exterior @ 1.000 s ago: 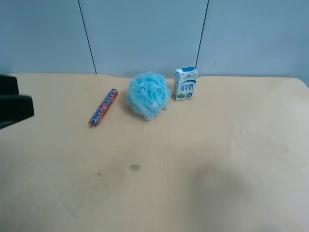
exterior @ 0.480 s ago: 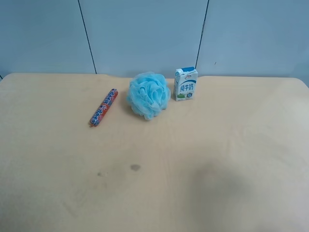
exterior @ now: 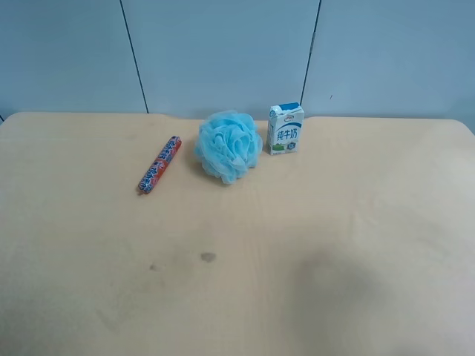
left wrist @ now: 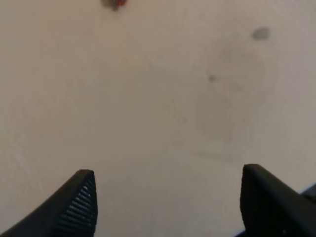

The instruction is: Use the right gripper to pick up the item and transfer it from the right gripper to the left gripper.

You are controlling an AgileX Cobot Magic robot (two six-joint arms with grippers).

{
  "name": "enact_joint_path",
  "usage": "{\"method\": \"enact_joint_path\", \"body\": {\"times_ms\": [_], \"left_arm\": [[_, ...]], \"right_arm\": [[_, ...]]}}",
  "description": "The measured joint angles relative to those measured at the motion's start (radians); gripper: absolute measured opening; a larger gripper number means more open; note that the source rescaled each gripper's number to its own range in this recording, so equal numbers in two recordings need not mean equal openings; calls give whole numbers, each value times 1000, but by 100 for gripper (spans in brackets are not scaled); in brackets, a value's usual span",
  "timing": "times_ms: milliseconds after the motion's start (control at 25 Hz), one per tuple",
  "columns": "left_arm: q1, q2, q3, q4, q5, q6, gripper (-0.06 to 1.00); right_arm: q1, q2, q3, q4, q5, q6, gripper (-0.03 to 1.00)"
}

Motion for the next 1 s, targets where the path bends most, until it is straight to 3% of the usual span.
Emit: {"method": "enact_joint_path", "body": {"times_ms": [680, 840, 1000], "left_arm": [[3, -185, 1, 3, -14, -11, 67], [46, -224, 1, 3, -13, -11, 67], [126, -225, 1, 2, -13, -11, 67]], "right_arm": [[0, -1, 0, 0, 0, 0, 63], [-6, -39, 0, 0, -2, 0, 63], [-92, -121, 0, 0, -2, 0, 63]]}}
